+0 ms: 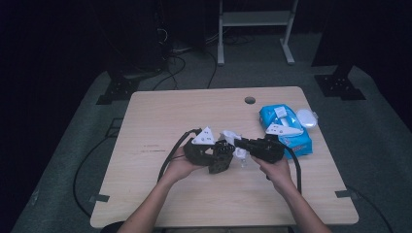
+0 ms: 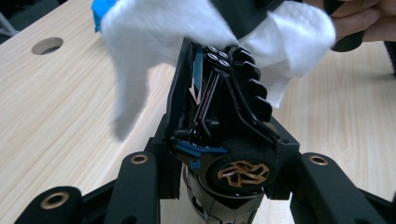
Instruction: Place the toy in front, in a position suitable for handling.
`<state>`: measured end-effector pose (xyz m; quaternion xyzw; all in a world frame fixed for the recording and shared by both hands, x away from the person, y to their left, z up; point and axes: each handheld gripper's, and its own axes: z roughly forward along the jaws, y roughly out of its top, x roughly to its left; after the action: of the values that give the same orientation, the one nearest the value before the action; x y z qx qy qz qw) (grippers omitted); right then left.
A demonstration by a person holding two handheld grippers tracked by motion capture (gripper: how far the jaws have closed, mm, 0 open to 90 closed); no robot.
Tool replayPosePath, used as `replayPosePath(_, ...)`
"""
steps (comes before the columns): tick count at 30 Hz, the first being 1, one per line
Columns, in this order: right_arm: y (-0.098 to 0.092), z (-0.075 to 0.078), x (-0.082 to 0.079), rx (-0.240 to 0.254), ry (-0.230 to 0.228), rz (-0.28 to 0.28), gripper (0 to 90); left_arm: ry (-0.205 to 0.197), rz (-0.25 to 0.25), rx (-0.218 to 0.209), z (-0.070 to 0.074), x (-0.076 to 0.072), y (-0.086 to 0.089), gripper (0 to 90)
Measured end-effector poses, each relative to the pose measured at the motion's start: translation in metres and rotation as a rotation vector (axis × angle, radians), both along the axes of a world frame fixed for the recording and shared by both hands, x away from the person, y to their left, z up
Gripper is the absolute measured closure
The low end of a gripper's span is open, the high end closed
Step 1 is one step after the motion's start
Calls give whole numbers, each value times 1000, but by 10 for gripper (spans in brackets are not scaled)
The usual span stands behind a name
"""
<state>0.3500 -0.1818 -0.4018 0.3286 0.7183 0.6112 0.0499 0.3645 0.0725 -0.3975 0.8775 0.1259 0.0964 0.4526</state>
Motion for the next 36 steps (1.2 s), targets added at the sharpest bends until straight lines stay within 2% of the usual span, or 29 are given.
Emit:
replayPosePath(1, 1, 2, -2, -13, -16, -1, 830, 0, -3, 2, 1, -1, -1, 572)
replayPosePath(5, 0, 4, -2, 5, -19, 15, 830, 1, -1, 1, 1, -1, 0, 573)
replayPosePath(8, -1, 2, -1, -5, -14, 4, 830, -2, -1, 2, 1, -1, 1, 576)
replayPosePath(9, -2, -4, 2, -36, -5, -11, 829, -3, 1, 3, 1, -1, 1, 577)
replayPosePath(10, -2, -4, 2, -36, -5, -11, 829, 0, 3, 7, 1, 0, 1, 577)
replayPosePath(11, -4, -8, 4, -19, 17, -6, 828, -2, 7, 14, 0, 0, 1, 579)
replayPosePath(12, -5, -13, 7, -30, 45, -13, 829, -2, 12, 15, 0, 0, 1, 579)
replayPosePath(13, -5, -14, 8, -58, 40, -33, 829, 2, 12, 0, 0, 2, 4, 580)
replayPosePath(17, -9, -17, 11, -62, 55, -54, 829, -2, 20, 1, 1, 2, 5, 580)
replayPosePath(20, -11, -18, 12, -38, 79, -38, 829, -1, 23, -3, 1, 3, 6, 580)
replayPosePath(21, -9, -20, 13, -26, 103, 20, 828, -1, 22, -4, 1, 3, 6, 580)
replayPosePath(23, -5, -20, 12, -11, 105, 51, 828, -1, 22, -4, 1, 2, 6, 580)
replayPosePath(30, -7, -14, 10, 34, 94, 55, 830, 4, 12, -34, 3, 1, 4, 577)
replayPosePath(33, -10, -9, 7, 71, 92, 57, 831, 12, 1, -40, 0, 0, 0, 578)
replayPosePath(36, -9, -7, 7, 73, 83, 59, 832, 22, -7, -41, -2, 1, -1, 577)
